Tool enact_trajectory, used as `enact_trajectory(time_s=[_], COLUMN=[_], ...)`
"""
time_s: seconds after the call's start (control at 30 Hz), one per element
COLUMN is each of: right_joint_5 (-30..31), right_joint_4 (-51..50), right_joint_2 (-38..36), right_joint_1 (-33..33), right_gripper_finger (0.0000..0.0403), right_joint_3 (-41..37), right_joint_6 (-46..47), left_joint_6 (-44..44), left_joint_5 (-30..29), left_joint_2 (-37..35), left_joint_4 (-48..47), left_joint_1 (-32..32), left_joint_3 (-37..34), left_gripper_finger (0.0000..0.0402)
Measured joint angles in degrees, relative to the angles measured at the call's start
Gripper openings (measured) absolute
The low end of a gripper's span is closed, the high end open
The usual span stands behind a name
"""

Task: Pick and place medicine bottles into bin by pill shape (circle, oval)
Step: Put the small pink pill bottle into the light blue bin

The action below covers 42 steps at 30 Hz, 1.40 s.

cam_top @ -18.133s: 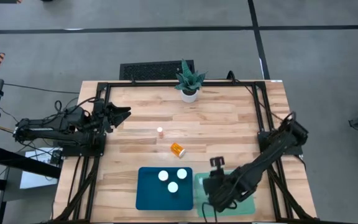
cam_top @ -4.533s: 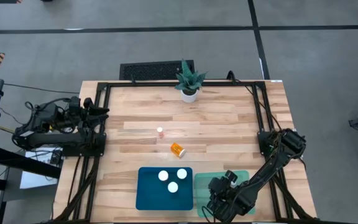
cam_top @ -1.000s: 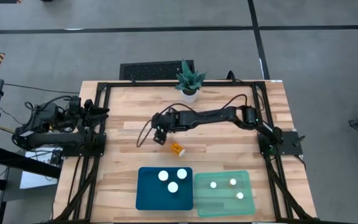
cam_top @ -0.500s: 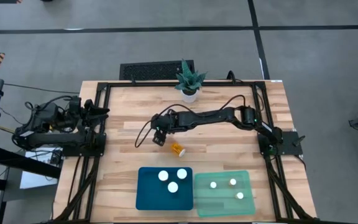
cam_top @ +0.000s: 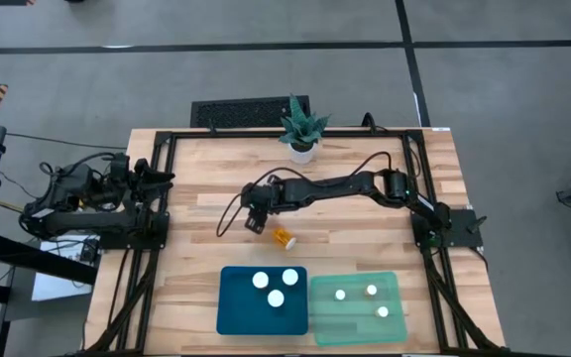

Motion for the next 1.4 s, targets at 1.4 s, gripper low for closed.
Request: enact_trajectory(time_s=[1.4], right_joint_5=[3.5], right_joint_4=[-39.4], right_joint_2=[-11.2], right_joint_1=[24.8], right_gripper_finger=[0.0127], right_joint_3=[20.7], right_joint_6=[8.5], left_joint_6=[0.7], left_joint_5=[2.9], left_joint_2=[0.0], left_joint_4=[0.1], left_joint_1=[0.0], left_joint_3=[0.0], left_gripper_finger=[0.0203])
